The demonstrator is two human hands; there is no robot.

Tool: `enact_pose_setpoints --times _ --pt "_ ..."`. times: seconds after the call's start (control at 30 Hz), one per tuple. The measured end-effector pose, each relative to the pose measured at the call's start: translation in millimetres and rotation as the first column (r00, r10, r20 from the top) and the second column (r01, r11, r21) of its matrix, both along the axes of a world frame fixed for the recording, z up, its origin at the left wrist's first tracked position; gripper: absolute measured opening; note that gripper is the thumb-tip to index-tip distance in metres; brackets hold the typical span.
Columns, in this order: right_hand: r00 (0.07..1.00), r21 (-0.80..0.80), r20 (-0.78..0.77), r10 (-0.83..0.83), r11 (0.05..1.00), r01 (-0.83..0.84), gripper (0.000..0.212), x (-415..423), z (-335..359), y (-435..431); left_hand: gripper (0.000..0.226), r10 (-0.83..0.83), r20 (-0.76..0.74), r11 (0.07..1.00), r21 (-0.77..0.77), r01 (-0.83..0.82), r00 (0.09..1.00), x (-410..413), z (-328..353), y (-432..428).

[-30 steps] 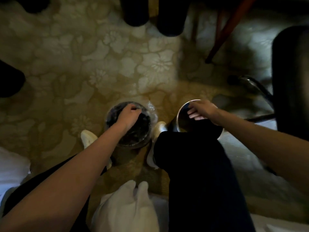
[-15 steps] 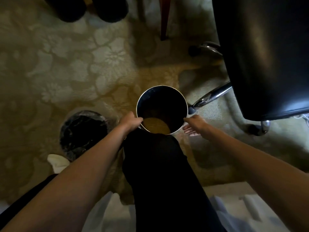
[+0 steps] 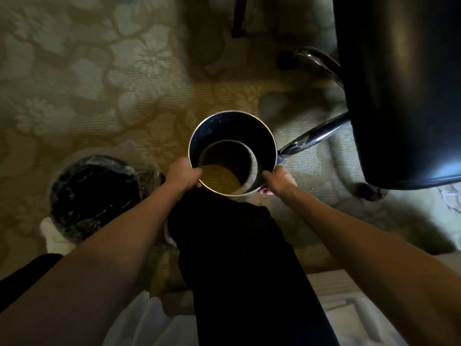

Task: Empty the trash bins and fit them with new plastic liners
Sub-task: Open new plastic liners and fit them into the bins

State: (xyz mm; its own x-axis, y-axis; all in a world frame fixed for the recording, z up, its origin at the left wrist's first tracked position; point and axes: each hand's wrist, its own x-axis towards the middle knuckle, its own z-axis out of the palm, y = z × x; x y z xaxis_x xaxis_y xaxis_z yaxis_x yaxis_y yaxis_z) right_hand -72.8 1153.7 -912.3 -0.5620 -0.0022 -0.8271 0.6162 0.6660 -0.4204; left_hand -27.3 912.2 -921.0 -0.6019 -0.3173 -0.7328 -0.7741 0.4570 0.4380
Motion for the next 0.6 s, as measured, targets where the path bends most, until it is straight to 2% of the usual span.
enact_pose_setpoints --times 0.1,0.3,0.37,0.5,0.6 --pt "0.999 -0.023 -0.037 0.03 0.999 -0.031 0.027 -17 32 -8 0.009 0.004 -0.069 1.0 -0.003 -0.004 0.998 -9 33 -9" --pt "0.965 -0.089 -0.217 0.146 0.982 -0.168 0.02 -42 144 -42 0.012 0.036 -0.245 0.999 0.003 -0.036 0.969 2 152 -44" --pt "0.933 -0.089 -0.301 0.196 0.969 -0.232 0.016 -37 184 -61 0.003 0.096 -0.298 0.995 0.015 -0.096 0.95 20 192 -61" --pt "0.838 -0.041 -0.471 0.275 0.942 -0.332 0.025 -7 243 -99 0.02 0.213 -0.359 0.977 0.09 -0.194 0.909 76 256 -91" --pt "0.792 -0.092 -0.537 0.289 0.913 -0.396 0.023 36 267 -123 0.022 0.284 -0.38 0.958 0.154 -0.242 0.88 135 291 -105"
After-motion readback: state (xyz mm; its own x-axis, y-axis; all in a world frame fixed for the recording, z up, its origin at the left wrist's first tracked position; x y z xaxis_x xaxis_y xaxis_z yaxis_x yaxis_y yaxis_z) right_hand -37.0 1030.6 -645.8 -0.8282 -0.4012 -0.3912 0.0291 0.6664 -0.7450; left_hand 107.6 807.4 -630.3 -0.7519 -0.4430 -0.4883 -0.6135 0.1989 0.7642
